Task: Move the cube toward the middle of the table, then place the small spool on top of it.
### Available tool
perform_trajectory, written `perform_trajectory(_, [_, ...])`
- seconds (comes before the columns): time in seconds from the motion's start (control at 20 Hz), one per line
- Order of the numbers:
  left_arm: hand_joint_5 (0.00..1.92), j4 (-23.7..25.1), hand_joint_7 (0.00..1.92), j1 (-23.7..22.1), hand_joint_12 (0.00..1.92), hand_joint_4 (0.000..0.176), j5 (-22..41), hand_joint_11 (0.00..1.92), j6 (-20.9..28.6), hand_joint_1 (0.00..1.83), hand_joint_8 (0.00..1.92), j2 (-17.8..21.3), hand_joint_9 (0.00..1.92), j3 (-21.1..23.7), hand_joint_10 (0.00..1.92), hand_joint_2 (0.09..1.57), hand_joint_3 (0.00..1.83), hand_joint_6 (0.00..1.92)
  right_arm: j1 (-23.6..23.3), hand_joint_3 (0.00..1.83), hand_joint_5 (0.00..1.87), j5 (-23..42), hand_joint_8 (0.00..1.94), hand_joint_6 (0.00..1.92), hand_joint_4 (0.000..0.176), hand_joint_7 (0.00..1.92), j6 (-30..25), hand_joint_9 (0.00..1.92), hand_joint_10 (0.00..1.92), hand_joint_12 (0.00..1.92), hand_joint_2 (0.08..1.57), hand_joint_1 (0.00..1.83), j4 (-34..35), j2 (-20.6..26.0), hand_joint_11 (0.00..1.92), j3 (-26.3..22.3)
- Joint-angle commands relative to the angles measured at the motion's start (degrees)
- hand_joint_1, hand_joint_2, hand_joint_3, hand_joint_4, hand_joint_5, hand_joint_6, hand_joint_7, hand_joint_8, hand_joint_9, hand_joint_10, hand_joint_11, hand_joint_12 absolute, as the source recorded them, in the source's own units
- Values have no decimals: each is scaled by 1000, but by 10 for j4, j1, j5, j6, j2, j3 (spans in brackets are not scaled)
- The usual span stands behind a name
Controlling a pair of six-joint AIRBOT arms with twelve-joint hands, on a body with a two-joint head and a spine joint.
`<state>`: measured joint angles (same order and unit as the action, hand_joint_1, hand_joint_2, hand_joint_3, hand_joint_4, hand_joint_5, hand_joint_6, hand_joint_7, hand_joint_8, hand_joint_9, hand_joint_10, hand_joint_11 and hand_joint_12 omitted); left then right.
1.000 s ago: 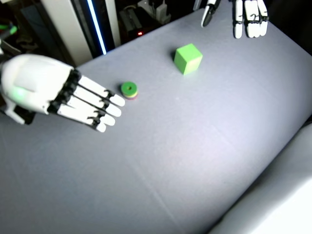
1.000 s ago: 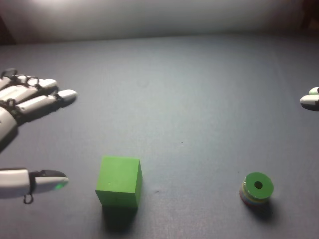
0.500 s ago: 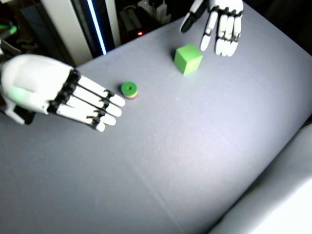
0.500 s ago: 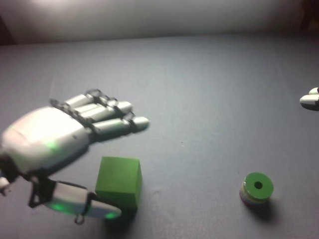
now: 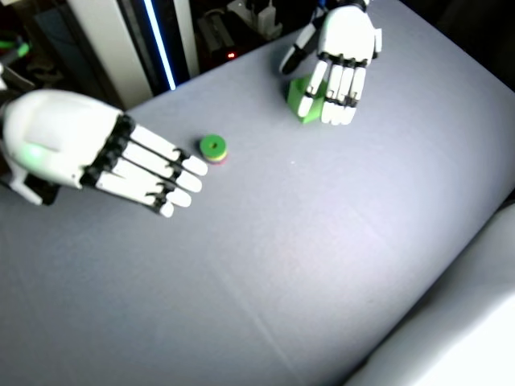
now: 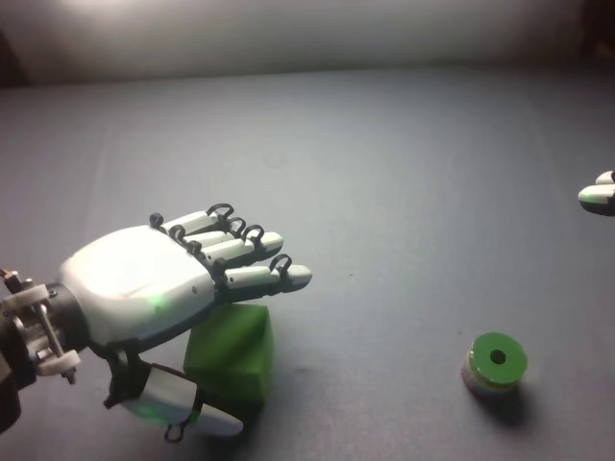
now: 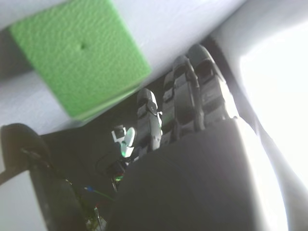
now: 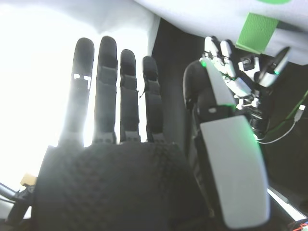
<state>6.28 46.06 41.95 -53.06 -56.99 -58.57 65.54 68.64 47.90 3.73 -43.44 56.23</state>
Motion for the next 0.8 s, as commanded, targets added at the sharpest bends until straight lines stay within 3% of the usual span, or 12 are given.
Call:
perform_trajectory(0.0, [232,-9,165,-4,683,174,53,0,-11,672,1,0,258,1,3,801,0,1,-5,1,459,69,1,1,0,461,-2,542,3,1049,1338,653,13,1,198,2])
perform_trajectory(0.15, [284,-29,260,-4,895,153,51,23,-23,710,1,-4,375,-3,6,815,0,0,-5,0,468,69,1,1,0,464,-2,565,4,1015,1330,644,13,1,257,2])
perform_trajectory(0.25, [440,-35,494,-4,1050,107,51,225,-23,859,11,-10,628,-8,48,909,3,6,-5,0,474,69,5,2,6,479,-2,582,8,1009,1325,631,13,1,275,2])
perform_trajectory(0.3, [649,-37,706,-6,1225,8,51,369,-23,1032,19,-13,768,-10,338,1039,6,4,-5,1,456,69,0,0,23,449,-2,526,0,1105,1335,621,13,1,136,2])
perform_trajectory(0.35, [886,-37,687,-7,1466,0,51,641,-23,1137,801,-13,766,-11,1188,1114,0,806,-5,0,466,69,1,1,9,456,-2,542,4,1102,1332,645,13,1,169,2])
perform_trajectory(0.4, [775,-41,747,-7,1622,0,53,809,-23,1198,1267,-14,818,-12,1528,1205,0,1196,-5,0,470,69,1,1,0,464,-2,553,4,1073,1330,660,13,1,204,2])
perform_trajectory(0.45, [817,-44,705,-7,1740,0,57,989,-23,1145,1460,-14,925,-12,1691,1197,0,1199,-5,1,444,69,0,0,13,424,-2,499,1,1154,1346,629,13,1,80,2])
perform_trajectory(0.5, [817,-49,705,-7,1740,0,63,989,-23,1145,1460,-14,925,-14,1691,1197,0,1199,-5,1,444,68,0,0,13,424,-2,499,1,1154,1346,629,13,1,80,2])
perform_trajectory(0.55, [858,-55,772,-11,1752,0,70,962,-23,1225,1573,-15,925,-18,1603,1212,0,915,-5,0,448,67,3,2,13,426,-2,497,9,1233,1349,634,13,1,57,2])
perform_trajectory(0.65, [910,-62,762,-31,1714,0,79,900,-23,1231,1578,-22,913,-31,1573,1203,0,817,-5,0,456,66,2,1,4,443,-2,519,6,1170,1343,656,13,1,126,3])
perform_trajectory(0.7, [910,-62,762,-39,1714,0,80,900,-23,1231,1578,-26,913,-36,1573,1203,0,817,-5,0,456,66,2,1,4,443,-2,519,6,1170,1343,656,13,0,126,3])
perform_trajectory(0.75, [862,-62,613,-59,1859,0,79,845,-22,1156,1593,-35,801,-47,1754,1182,6,1093,-5,0,465,66,1,2,11,444,-2,526,5,1156,1324,670,13,-1,155,4])
